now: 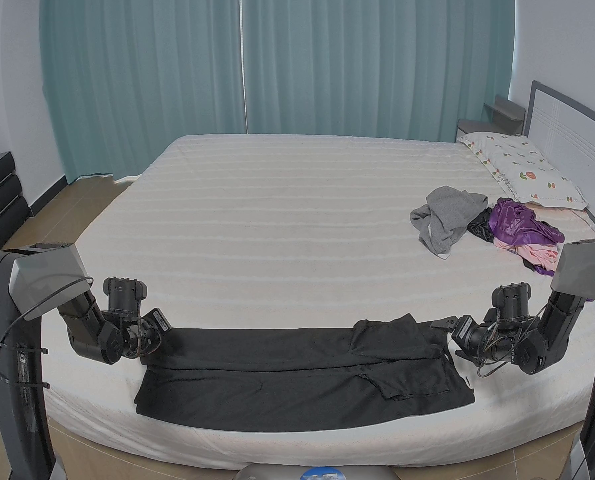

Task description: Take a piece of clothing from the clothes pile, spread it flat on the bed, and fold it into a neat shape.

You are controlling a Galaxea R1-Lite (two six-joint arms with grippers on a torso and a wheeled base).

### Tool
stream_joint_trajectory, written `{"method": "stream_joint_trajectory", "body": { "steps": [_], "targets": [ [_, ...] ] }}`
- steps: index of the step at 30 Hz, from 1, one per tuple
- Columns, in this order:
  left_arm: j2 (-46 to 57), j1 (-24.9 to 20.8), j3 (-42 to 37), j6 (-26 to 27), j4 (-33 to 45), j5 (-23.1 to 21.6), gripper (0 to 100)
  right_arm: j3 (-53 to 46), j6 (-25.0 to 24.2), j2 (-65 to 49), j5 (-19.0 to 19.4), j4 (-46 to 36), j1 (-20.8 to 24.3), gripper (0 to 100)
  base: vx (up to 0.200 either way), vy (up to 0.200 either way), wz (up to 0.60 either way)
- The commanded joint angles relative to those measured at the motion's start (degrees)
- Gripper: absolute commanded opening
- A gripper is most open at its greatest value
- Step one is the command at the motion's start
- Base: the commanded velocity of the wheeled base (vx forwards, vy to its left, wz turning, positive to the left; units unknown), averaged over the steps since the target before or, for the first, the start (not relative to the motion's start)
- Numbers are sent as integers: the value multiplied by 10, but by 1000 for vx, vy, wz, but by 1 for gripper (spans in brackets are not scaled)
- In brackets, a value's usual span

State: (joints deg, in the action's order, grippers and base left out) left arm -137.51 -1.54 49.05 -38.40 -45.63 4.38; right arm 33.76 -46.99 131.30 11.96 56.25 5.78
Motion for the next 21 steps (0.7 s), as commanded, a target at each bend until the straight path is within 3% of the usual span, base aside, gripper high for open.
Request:
{"method": "stream_joint_trajectory", "body": {
  "steps": [1,15,16,21],
  "targets": [
    [-9,7,4,-2,-3,7,0,-2,0,4,0,0,0,100,0,0,0],
    [0,7,2,-8,-3,28,0,-3,1,6,-1,0,4,100,0,0,0],
    [0,6,1,-8,-3,27,100,-3,1,6,-1,0,4,100,0,0,0],
    [19,13,-12,-9,-3,20,100,-11,1,7,-2,0,8,100,0,0,0]
  ]
}}
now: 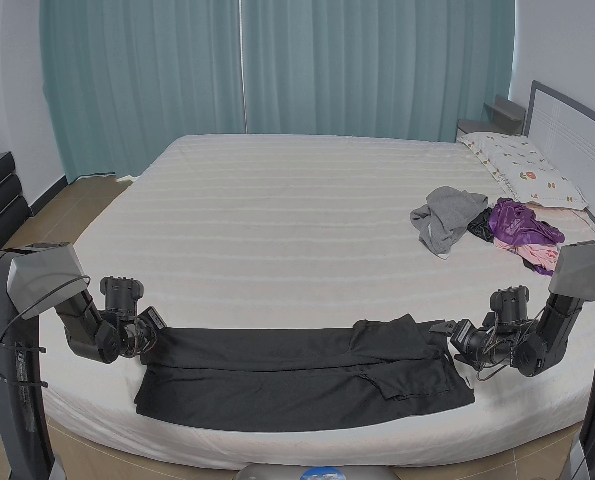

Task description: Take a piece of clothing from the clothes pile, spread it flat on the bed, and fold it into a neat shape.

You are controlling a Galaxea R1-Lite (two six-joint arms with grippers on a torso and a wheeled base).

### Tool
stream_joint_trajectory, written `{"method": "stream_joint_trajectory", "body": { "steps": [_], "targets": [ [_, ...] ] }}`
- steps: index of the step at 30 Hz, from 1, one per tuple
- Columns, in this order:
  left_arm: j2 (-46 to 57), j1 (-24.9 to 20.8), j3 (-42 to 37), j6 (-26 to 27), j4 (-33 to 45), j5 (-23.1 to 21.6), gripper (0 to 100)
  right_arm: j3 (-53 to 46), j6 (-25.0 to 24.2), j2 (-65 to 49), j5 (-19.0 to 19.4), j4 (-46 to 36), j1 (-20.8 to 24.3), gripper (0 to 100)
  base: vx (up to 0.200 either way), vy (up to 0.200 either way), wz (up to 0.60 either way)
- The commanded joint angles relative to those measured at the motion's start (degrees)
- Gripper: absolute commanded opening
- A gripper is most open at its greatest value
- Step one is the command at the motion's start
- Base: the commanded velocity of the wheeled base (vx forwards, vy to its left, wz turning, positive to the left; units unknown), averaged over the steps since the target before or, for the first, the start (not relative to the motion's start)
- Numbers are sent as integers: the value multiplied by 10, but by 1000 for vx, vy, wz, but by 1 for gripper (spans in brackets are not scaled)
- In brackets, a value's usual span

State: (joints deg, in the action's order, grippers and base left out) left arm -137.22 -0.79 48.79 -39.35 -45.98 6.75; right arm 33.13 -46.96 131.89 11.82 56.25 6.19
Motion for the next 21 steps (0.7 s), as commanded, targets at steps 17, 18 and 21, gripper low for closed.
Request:
{"method": "stream_joint_trajectory", "body": {
  "steps": [17,18,21],
  "targets": [
    [48,20,-130,155,-44,-131,100,-25,4,7,-1,32,15,100,0,0,0],
    [40,19,-138,162,-63,-129,100,-28,4,13,-1,41,16,100,0,0,0],
    [16,15,-163,183,-116,-128,100,-37,5,19,-2,67,16,100,0,0,0]
  ]
}}
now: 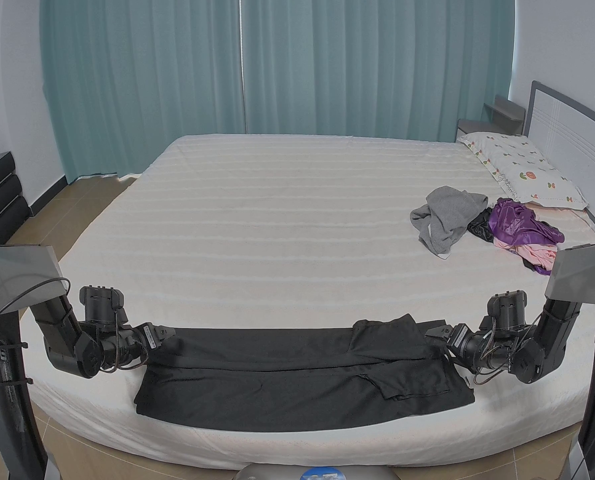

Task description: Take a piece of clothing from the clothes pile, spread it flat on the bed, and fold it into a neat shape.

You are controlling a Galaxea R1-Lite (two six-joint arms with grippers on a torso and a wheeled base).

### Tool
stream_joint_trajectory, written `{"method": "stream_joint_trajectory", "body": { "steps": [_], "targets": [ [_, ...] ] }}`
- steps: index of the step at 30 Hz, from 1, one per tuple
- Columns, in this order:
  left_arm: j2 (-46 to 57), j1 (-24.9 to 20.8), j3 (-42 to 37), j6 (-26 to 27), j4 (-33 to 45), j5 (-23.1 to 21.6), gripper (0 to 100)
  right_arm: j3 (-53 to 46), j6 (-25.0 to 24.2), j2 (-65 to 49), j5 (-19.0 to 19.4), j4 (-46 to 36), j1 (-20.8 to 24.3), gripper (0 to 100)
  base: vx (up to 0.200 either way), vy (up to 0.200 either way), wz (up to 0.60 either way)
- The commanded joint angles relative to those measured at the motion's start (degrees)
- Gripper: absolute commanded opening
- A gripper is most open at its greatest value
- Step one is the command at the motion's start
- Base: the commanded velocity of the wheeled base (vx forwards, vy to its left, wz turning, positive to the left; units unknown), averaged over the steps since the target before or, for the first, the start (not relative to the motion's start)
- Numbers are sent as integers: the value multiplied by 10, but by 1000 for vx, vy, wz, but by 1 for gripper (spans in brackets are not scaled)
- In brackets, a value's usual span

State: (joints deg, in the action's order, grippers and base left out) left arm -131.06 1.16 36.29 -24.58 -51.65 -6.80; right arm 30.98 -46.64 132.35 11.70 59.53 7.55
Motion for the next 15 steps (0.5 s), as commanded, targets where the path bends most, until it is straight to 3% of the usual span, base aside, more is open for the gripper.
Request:
{"method": "stream_joint_trajectory", "body": {
  "steps": [1,4,15],
  "targets": [
    [-48,-5,-41,39,-68,7,100,-17,1,15,-1,37,3,100,0,0,0],
    [-57,-12,-68,53,-112,7,100,-18,1,19,-1,43,3,100,0,0,0],
    [-49,-34,-86,53,-116,8,100,-19,3,19,-1,43,3,100,0,0,0]
  ]
}}
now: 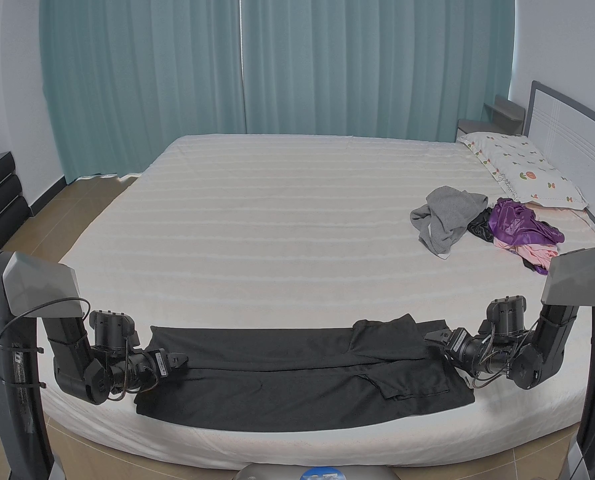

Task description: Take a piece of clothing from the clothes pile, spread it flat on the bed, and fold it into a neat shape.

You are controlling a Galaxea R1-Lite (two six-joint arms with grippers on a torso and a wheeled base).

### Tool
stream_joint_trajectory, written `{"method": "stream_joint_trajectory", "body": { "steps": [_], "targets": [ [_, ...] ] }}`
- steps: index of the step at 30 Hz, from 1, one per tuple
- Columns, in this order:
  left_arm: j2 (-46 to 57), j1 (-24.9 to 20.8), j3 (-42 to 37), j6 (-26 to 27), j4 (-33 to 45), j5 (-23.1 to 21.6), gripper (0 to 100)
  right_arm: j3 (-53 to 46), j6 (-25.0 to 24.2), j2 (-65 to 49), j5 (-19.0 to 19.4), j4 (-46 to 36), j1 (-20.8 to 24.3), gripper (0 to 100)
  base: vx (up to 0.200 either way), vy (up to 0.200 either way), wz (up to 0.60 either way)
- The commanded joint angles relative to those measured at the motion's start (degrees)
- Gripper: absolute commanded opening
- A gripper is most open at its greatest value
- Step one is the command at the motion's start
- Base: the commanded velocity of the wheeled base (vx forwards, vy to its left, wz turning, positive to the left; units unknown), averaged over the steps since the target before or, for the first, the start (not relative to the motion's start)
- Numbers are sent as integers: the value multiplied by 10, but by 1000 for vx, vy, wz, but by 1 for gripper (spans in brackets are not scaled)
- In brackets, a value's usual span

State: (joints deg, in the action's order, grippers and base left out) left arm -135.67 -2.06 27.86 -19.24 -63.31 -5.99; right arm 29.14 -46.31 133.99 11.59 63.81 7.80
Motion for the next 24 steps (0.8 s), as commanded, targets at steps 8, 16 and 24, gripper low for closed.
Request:
{"method": "stream_joint_trajectory", "body": {
  "steps": [8,16,24],
  "targets": [
    [-5,-3,-7,0,0,0,0,0,0,2,0,0,0,100,0,0,0],
    [-2,-2,0,-1,-7,1,0,0,-5,-3,2,0,-7,100,0,0,0],
    [6,-2,12,-6,-10,1,0,3,-6,-6,4,1,-54,100,0,0,0]
  ]
}}
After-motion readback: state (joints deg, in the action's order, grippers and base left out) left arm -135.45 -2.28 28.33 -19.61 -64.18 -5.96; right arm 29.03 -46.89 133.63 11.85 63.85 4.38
